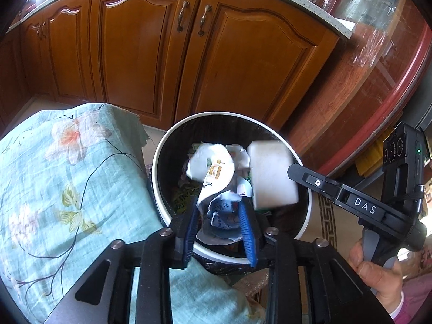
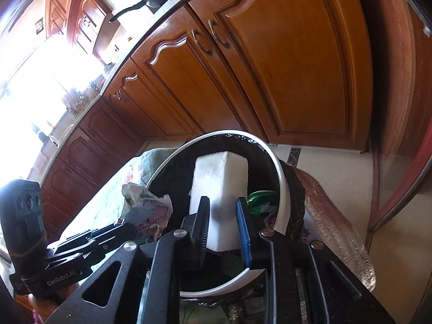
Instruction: Collect trash
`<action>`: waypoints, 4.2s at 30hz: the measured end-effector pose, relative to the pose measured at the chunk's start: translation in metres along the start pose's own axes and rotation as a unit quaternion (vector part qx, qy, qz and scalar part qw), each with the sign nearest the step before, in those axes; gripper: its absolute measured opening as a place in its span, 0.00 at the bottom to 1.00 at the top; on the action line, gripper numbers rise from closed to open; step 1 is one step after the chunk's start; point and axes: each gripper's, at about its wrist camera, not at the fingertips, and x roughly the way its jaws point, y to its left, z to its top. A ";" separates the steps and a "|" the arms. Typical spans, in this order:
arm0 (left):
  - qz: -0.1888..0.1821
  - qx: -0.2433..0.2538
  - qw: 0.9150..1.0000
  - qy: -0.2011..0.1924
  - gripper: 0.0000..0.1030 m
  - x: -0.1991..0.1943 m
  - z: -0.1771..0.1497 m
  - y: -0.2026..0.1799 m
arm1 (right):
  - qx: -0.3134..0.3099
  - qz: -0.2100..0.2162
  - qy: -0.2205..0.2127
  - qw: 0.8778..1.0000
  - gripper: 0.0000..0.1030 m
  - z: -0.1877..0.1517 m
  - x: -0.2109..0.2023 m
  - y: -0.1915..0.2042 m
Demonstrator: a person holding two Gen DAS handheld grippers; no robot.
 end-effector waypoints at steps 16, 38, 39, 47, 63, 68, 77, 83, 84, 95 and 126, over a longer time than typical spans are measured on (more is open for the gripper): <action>0.003 -0.036 0.999 -0.036 0.53 -0.048 -0.040 0.021 | 0.016 0.031 -0.025 0.999 0.74 -0.024 -0.027 0.012; 0.011 -0.095 0.992 -0.085 0.66 -0.145 -0.141 0.049 | -0.031 0.020 -0.057 0.998 0.95 -0.109 -0.076 0.077; 0.016 -0.093 0.991 -0.092 0.68 -0.151 -0.146 0.048 | -0.037 0.015 -0.060 0.997 0.97 -0.114 -0.078 0.080; 0.044 -0.068 0.986 -0.146 0.80 -0.196 -0.193 0.037 | -0.086 -0.028 -0.127 0.988 0.99 -0.147 -0.109 0.099; 0.106 -0.048 0.955 -0.272 0.99 -0.257 -0.246 0.014 | -0.206 -0.072 -0.279 0.935 1.00 -0.174 -0.171 0.149; 0.141 -0.024 0.950 -0.278 0.99 -0.246 -0.258 0.009 | -0.202 -0.083 -0.270 0.938 1.00 -0.188 -0.159 0.143; 0.159 0.007 0.946 -0.283 0.99 -0.241 -0.269 0.005 | -0.197 -0.093 -0.255 0.942 1.00 -0.195 -0.151 0.136; 0.167 0.018 0.944 -0.285 0.99 -0.240 -0.272 0.005 | -0.192 -0.098 -0.248 0.945 1.00 -0.195 -0.148 0.132; 0.168 0.018 0.944 -0.284 0.99 -0.240 -0.272 0.005 | -0.191 -0.099 -0.247 0.945 1.00 -0.195 -0.148 0.132; 0.173 0.020 0.942 -0.285 0.99 -0.239 -0.269 0.011 | -0.196 -0.095 -0.245 0.945 1.00 -0.198 -0.148 0.133; 0.171 0.027 0.942 -0.289 0.99 -0.239 -0.274 0.018 | -0.196 -0.089 -0.249 0.944 1.00 -0.199 -0.148 0.133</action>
